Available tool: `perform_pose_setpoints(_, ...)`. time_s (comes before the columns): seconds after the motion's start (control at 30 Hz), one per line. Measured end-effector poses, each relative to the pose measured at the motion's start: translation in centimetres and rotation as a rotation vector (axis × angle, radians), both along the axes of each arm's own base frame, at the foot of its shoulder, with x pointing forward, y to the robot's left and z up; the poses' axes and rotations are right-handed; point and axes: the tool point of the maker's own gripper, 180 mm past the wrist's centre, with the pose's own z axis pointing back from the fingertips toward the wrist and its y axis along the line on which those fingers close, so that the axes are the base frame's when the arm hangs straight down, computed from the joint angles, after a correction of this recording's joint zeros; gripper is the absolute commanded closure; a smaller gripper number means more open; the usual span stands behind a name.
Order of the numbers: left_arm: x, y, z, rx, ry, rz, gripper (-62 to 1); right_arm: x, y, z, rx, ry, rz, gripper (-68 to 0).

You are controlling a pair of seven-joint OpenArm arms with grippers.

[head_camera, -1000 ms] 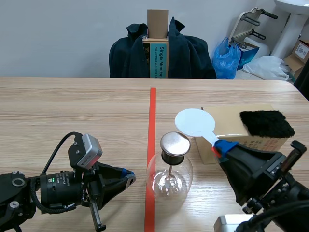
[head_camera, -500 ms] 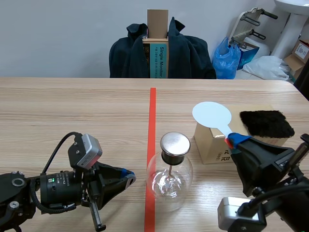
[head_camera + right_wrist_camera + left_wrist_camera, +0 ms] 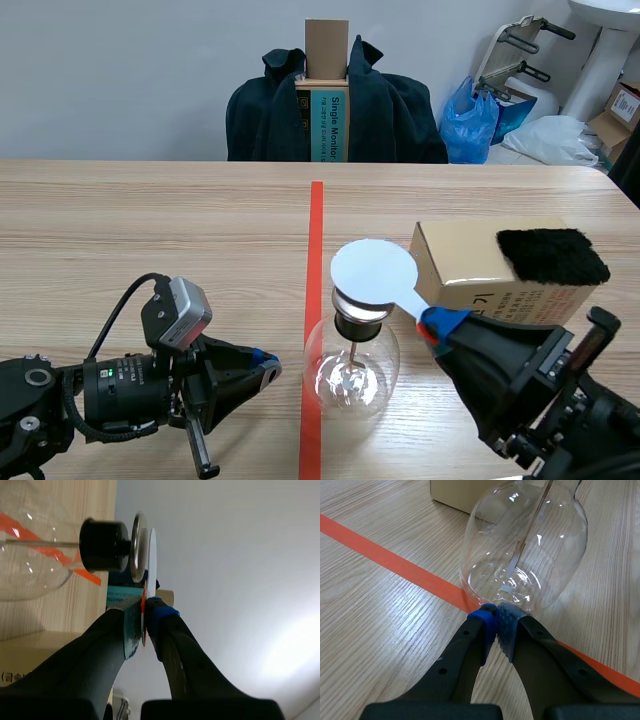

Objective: Do the electroscope experiment.
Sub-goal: 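Move the plate toward and away from the electroscope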

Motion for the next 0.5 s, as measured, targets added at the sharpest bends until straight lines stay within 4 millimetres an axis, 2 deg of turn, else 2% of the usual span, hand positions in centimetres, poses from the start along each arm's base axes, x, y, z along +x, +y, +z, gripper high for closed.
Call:
perform_pose_setpoints(0.23,0.0,0.0,0.0,0.000,0.000,0.000,-2.1,-1.2,0.9,0.1,-0.002,-0.008,0.085,-0.9)
perform_pose_setpoints(0.5,0.0,0.0,0.0,0.000,0.000,0.000,-2.1,-1.3,1.0,0.1,-0.003,-0.008,0.089,-0.9)
